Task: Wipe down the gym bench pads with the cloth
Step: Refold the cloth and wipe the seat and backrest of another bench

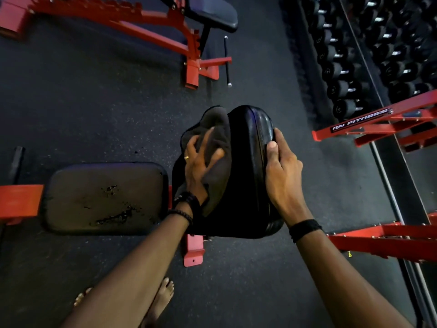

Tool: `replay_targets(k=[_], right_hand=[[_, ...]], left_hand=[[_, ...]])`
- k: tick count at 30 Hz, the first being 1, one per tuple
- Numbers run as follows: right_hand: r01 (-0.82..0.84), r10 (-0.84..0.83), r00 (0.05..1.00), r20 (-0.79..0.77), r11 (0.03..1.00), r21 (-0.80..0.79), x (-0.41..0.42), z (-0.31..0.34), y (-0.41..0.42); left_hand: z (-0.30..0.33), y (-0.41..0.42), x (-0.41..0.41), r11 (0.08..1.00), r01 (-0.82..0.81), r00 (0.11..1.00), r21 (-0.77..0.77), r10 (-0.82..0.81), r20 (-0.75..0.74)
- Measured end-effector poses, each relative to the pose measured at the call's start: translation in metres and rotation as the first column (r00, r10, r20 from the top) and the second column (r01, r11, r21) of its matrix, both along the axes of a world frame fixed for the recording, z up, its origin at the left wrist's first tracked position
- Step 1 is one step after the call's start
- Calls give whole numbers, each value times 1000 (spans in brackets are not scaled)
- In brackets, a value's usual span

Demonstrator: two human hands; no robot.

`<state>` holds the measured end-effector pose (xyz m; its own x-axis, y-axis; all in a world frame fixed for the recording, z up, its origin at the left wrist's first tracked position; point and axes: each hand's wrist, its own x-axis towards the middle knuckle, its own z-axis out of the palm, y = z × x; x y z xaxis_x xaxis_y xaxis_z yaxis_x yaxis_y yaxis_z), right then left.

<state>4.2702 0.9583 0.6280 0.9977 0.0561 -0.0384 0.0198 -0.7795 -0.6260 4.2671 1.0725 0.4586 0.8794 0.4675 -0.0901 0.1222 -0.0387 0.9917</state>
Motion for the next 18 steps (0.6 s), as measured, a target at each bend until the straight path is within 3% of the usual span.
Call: replay_targets(k=[4,6,7,10,14,16,18], right_hand=[[6,-6,1000,-4,1000,1,2,-3,0],[7,-8,1000,-9,1000,-9,3,-4,-1],[8,-8,1000,-10,1000,-13,2,-4,-2],[10,-10,1000,3,1000,-26,1,-2,-1],[22,-22,1000,5,998,-62,2,-3,0],[21,-21,1000,-3,998,-64,1,-1,1],[14,-15,1000,-1,998,-59,-1,1,2]], left_hand=[[-67,7,0,994,61,968,-86,-80,-240],[-83,11,-15,975,-28,943,-222,-48,-329],[-81,9,-24,981,-68,930,-182,-4,-367],[-40,-9,-41,984,-136,981,-115,118,-154],[33,-28,-46,994,-95,986,-61,103,129],[27,-25,-34,995,-98,985,12,95,141],[-5,-13,-18,995,-97,993,-40,99,67]])
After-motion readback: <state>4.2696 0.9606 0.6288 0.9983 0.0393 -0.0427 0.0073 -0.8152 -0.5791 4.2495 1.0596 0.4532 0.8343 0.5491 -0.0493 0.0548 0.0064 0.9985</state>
